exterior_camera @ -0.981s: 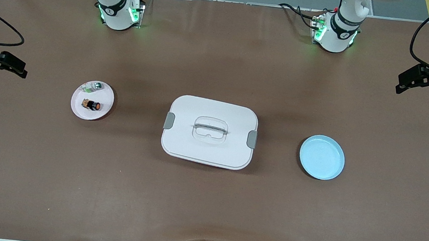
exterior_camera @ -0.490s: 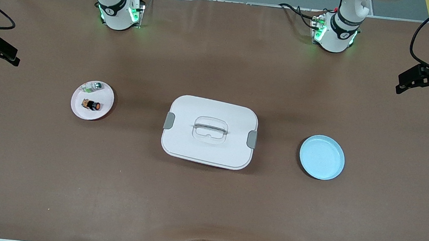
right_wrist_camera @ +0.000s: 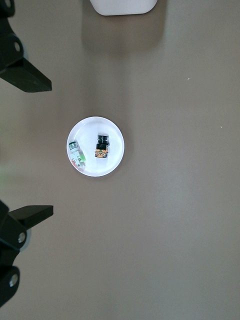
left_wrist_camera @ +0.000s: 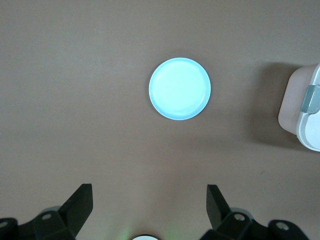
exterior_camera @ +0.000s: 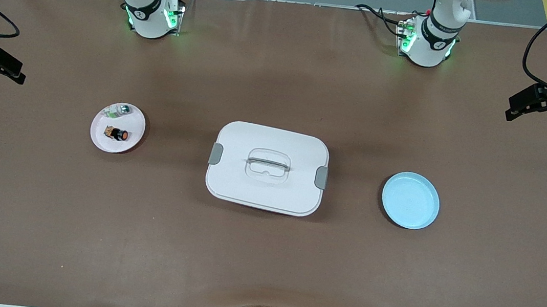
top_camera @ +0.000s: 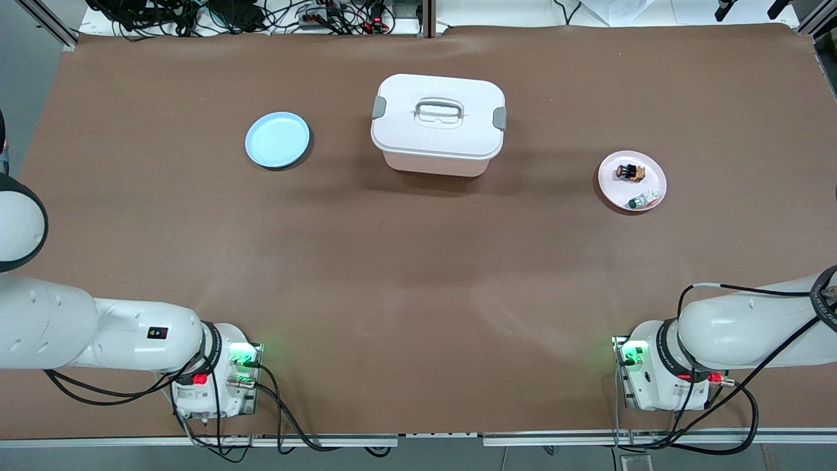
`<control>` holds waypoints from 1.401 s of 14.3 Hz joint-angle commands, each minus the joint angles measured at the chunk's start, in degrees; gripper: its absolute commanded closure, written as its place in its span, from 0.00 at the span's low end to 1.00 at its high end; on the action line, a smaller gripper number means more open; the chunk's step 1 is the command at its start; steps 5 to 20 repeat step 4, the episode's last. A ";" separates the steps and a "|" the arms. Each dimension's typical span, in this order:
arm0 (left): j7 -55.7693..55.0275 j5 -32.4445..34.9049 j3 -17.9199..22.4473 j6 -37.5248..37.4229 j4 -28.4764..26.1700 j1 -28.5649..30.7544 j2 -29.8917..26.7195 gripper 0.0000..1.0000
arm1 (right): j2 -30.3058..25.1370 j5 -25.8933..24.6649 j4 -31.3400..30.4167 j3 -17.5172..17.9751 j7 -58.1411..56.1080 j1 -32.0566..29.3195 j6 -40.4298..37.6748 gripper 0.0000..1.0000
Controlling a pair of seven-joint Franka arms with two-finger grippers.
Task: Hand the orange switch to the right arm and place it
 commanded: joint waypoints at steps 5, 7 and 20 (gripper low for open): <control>0.00 1.10 -0.45 -0.38 -0.37 0.00 -0.65 0.00 | -0.85 0.77 0.37 -0.11 0.77 0.22 -1.04 0.00; 0.00 1.10 -0.45 -0.38 -0.37 0.00 -0.65 0.00 | -0.85 0.77 0.37 -0.11 0.77 0.22 -1.04 0.00; 0.00 1.10 -0.45 -0.38 -0.37 0.00 -0.65 0.00 | -0.85 0.77 0.37 -0.11 0.77 0.22 -1.04 0.00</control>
